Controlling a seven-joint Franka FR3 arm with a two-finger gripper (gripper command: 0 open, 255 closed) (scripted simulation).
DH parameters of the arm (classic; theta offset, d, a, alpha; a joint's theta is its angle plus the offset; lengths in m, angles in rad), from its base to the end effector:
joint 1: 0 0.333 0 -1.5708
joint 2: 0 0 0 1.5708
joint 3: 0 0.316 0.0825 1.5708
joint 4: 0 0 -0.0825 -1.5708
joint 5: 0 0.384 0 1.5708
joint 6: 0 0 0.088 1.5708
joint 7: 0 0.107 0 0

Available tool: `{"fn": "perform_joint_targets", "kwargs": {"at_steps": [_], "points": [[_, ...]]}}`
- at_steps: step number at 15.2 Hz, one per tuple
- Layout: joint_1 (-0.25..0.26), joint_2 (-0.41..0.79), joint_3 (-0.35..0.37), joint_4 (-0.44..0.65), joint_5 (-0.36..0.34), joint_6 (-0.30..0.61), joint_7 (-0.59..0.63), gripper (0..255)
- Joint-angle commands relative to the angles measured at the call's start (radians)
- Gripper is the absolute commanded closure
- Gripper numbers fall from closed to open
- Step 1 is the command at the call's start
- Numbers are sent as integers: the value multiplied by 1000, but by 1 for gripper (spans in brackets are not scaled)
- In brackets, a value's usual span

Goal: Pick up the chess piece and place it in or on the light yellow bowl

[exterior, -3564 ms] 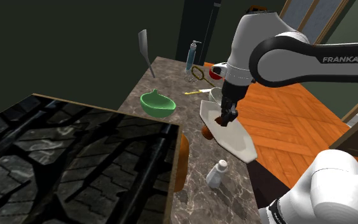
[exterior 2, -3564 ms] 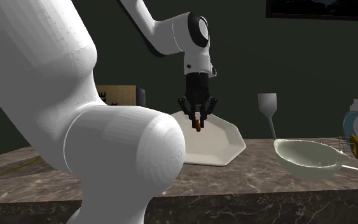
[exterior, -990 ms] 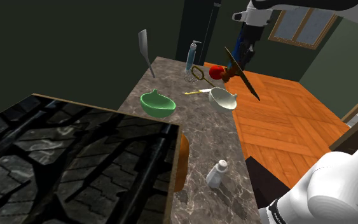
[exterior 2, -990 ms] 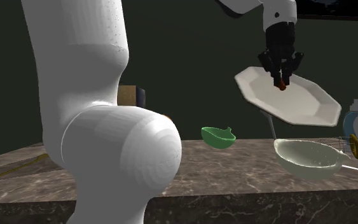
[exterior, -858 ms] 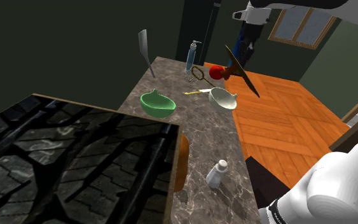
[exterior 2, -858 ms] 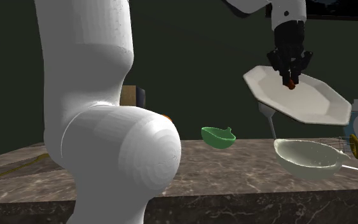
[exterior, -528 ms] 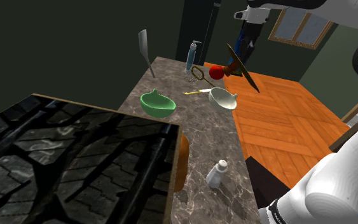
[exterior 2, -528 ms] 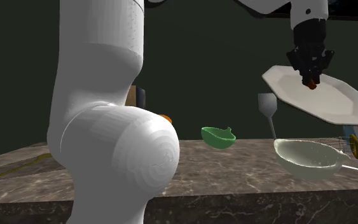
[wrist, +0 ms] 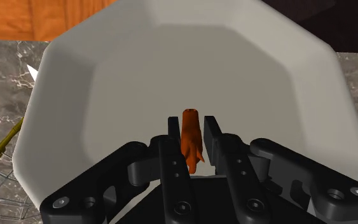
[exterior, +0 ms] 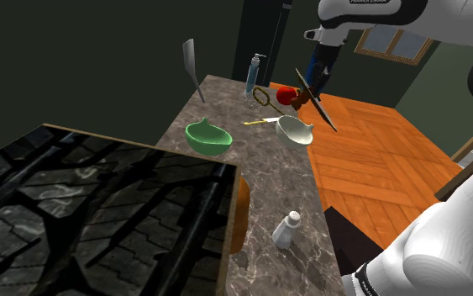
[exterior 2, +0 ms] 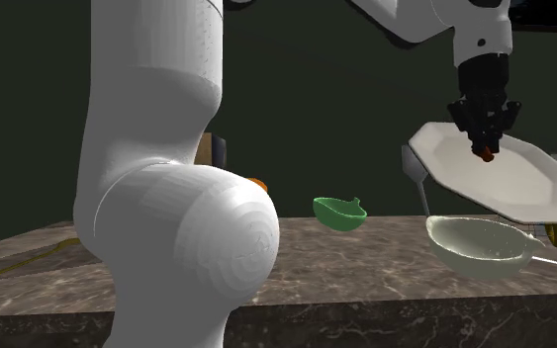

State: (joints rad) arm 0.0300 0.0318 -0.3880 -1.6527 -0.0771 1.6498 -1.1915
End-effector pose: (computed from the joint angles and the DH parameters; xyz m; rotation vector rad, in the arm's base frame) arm 0.5295 -0.2031 0.5763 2.8282 1.2644 -0.1321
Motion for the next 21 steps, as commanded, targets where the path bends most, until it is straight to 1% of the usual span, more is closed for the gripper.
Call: {"fn": "perform_joint_targets", "kwargs": {"at_steps": [1,11,19,20,21], "points": [[0,-3,0,-30,-1,28,2,255],[0,-4,0,-161,-4,158,12,255],[0,-4,0,-161,-4,158,12,255],[0,-4,0,-161,-4,158,12,0],[0,-4,0,-161,-4,158,12,0]]}}
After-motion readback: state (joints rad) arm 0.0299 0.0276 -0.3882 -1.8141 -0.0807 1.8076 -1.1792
